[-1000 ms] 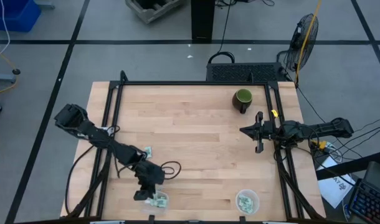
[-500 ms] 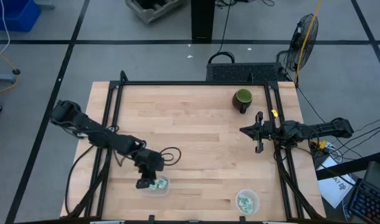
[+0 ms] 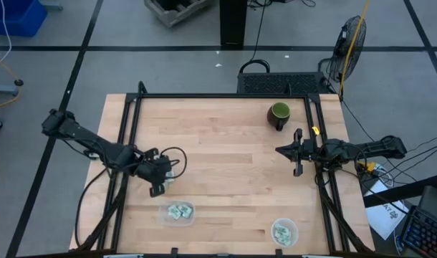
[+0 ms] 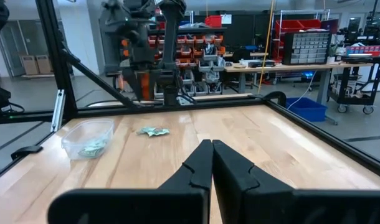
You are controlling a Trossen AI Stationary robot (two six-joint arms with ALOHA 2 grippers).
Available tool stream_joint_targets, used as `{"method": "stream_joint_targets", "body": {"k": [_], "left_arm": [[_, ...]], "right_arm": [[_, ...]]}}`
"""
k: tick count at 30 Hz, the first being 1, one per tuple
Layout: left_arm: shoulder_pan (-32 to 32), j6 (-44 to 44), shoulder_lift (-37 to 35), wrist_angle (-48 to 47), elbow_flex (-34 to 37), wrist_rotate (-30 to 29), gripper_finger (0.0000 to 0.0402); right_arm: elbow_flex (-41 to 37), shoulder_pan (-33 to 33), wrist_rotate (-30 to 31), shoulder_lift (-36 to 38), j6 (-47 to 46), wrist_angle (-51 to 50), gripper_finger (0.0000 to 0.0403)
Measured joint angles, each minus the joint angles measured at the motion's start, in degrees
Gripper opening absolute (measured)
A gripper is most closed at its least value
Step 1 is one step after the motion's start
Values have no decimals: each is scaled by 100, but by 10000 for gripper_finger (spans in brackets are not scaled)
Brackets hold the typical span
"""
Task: Pick and place Stevia / Truvia into bins
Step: Put the stevia packet into the left transparent container
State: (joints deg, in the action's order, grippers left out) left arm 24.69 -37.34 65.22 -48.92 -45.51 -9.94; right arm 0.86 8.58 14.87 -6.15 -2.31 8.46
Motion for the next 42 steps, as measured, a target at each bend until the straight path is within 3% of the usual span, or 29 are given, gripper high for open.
{"method": "stream_joint_targets", "body": {"k": [10,17,42], "left_arm": [[-25,-244,388,423,668,183,136],[-55,-348,420,1464,1124,386,136],[-105,-1049,410,2006,1856,743,136]], "right_arm": [[-2,0,0,-2,0,9,4],[-1,0,0,-4,0,13,4],[0,0,0,-4,0,23,4]]}}
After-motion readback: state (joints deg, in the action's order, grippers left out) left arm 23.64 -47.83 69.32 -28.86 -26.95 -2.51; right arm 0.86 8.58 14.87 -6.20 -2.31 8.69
